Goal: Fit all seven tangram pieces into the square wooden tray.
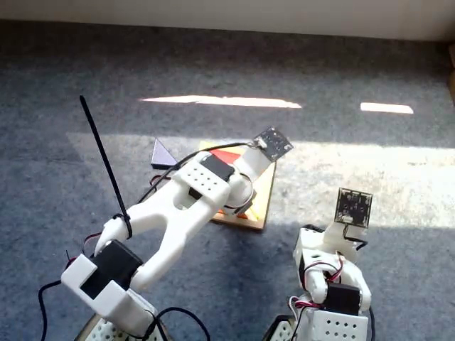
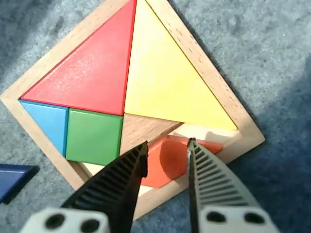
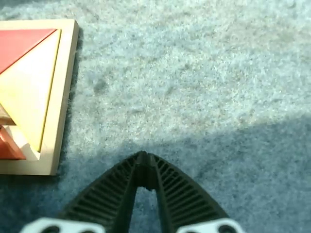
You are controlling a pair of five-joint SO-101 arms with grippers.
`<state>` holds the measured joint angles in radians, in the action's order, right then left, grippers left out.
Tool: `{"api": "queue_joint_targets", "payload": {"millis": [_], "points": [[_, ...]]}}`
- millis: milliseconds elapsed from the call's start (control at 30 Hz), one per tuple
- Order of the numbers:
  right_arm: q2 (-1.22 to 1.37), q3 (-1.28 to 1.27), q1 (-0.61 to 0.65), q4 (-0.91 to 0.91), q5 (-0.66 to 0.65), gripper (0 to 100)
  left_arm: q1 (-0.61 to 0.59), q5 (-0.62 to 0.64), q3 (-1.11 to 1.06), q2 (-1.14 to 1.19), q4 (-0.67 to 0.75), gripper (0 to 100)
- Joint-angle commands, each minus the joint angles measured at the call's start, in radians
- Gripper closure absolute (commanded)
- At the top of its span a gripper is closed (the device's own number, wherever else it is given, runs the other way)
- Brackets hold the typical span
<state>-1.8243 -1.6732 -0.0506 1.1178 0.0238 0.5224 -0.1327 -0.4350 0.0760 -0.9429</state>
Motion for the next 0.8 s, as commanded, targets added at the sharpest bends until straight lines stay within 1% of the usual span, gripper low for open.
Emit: {"api": "queue_joint_targets", "payload": {"millis": [0,167,300,467,667,767], "points": [[-0.012,-0.125,-0.007,-0.018,-0.003,99.3,-0.027,-0.011,0.03,-0.084,-0.043,86],[-0.012,-0.125,-0.007,-0.018,-0.003,99.3,-0.091,-0.011,-0.001,-0.226,-0.101,86],[-0.012,-0.125,-0.007,-0.018,-0.003,99.3,-0.114,-0.015,-0.114,-0.283,-0.051,86],[-0.012,-0.125,-0.007,-0.018,-0.003,99.3,-0.113,-0.017,-0.217,-0.243,0.081,85],[-0.012,-0.125,-0.007,-0.018,-0.003,99.3,-0.105,-0.017,-0.217,-0.13,0.169,85],[-0.012,-0.125,-0.007,-0.018,-0.003,99.3,-0.082,-0.017,-0.213,-0.111,0.176,85]]}}
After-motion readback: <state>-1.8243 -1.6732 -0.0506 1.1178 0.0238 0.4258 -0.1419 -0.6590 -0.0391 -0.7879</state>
